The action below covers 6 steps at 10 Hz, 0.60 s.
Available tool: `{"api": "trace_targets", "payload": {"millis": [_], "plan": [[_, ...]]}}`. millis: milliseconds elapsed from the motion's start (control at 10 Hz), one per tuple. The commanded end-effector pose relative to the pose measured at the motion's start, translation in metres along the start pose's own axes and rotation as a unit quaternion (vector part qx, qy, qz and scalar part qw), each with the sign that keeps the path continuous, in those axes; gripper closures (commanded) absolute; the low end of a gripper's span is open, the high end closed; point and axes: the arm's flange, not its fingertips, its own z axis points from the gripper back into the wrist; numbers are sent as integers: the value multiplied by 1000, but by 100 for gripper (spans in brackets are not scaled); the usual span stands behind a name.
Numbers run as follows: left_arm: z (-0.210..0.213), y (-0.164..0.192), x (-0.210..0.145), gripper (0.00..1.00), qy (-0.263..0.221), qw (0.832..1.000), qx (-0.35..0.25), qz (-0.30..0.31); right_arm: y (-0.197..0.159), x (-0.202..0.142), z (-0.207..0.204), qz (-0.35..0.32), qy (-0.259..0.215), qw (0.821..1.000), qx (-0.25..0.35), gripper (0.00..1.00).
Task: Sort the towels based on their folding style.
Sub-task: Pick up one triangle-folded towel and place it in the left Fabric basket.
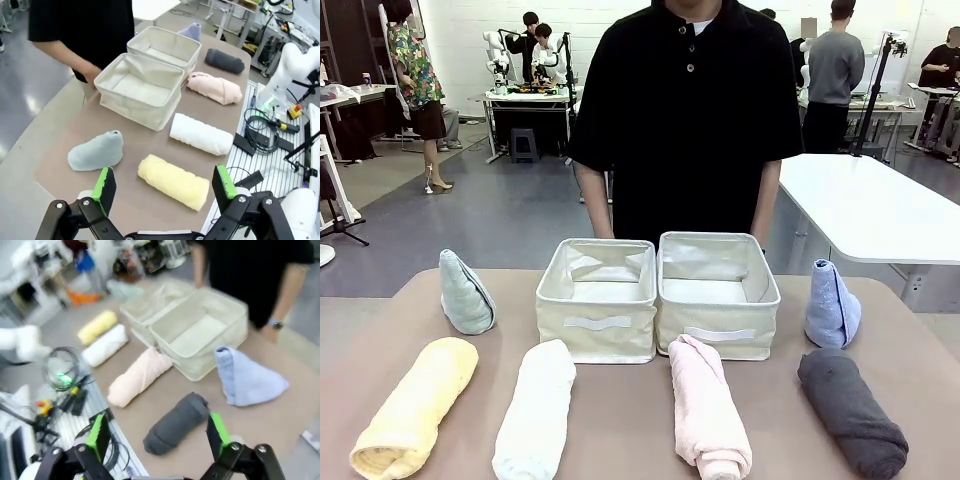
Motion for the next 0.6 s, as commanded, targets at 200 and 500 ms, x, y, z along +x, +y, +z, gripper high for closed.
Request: {"api": "trace_targets", "payload": {"millis": [200,500], "plan": [[6,-4,-4,0,4,1000,-11,-9,9,-2,5,41,9,999,27,0],[6,-4,-4,0,4,1000,-11,-9,9,-2,5,41,9,999,27,0]]}}
